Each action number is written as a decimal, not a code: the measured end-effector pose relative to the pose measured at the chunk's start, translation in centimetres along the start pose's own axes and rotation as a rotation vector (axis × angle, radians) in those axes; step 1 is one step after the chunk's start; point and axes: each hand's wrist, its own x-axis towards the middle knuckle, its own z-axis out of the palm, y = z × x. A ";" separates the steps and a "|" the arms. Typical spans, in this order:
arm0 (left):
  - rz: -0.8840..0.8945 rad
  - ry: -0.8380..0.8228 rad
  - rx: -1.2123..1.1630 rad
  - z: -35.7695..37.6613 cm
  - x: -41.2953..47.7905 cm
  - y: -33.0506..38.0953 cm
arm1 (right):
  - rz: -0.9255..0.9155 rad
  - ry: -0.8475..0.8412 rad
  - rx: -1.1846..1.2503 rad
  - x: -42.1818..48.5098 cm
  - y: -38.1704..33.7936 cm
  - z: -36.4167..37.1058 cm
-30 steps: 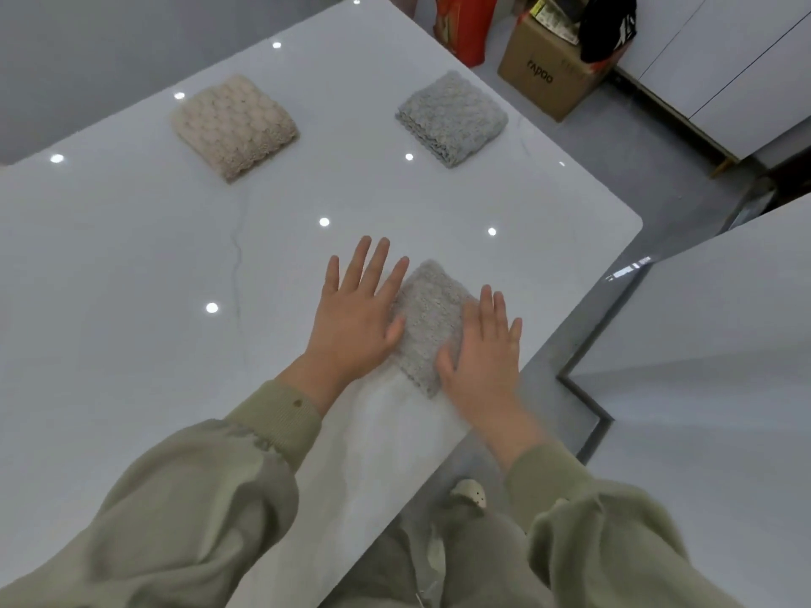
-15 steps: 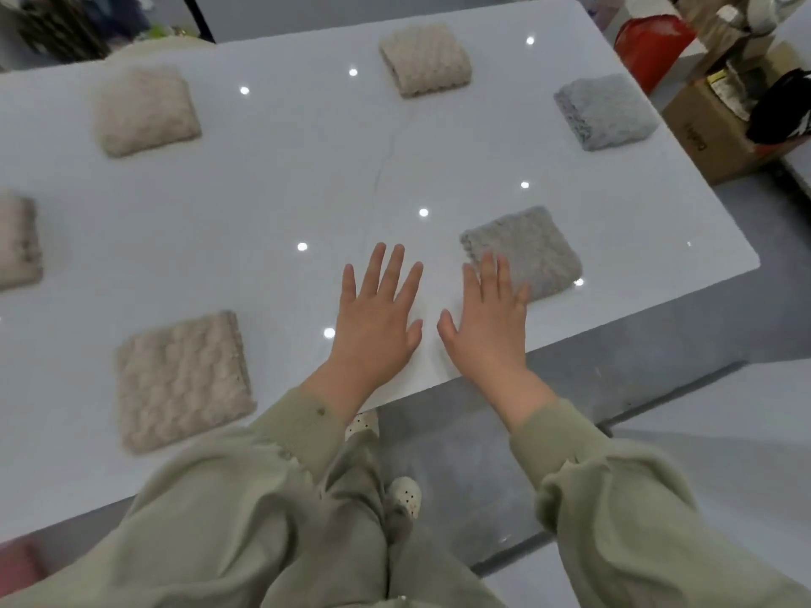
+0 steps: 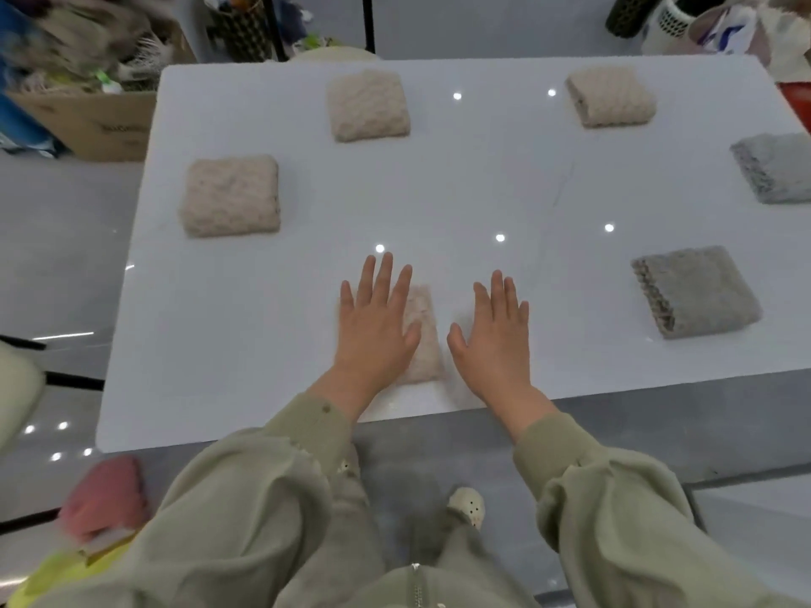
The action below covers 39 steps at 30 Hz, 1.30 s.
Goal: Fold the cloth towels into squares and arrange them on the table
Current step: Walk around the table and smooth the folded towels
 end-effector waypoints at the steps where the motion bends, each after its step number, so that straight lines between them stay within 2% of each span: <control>1: -0.003 0.001 -0.040 0.1 0.0 -1.5 | 0.000 -0.001 0.025 0.3 -1.1 0.4; 6: -0.055 0.004 -0.308 1.7 0.0 -6.2 | 0.023 -0.021 0.087 1.2 -4.4 2.3; 10: -0.078 0.003 -0.417 3.5 -0.4 -7.0 | 0.057 -0.028 0.083 1.7 -4.4 2.8; 13: -0.077 0.068 -0.573 4.3 -0.6 -6.7 | 0.055 -0.024 0.122 2.1 -3.7 3.0; 15: -0.109 0.116 -0.713 4.4 -0.7 -6.2 | 0.121 -0.051 0.359 2.2 -3.3 3.3; 18: -0.211 0.151 -0.993 4.6 -1.3 -5.4 | 0.335 -0.063 0.860 2.2 -2.8 3.7; 20: -0.286 0.153 -1.116 5.0 -1.6 -5.1 | 0.362 -0.051 0.968 1.9 -2.5 4.3; 27: -0.337 0.184 -1.173 6.0 -1.2 -3.3 | 0.236 -0.087 0.947 1.3 -3.0 5.3; 39: -0.335 0.217 -1.128 6.1 -0.5 -2.6 | 0.174 -0.079 0.943 2.6 -3.1 5.1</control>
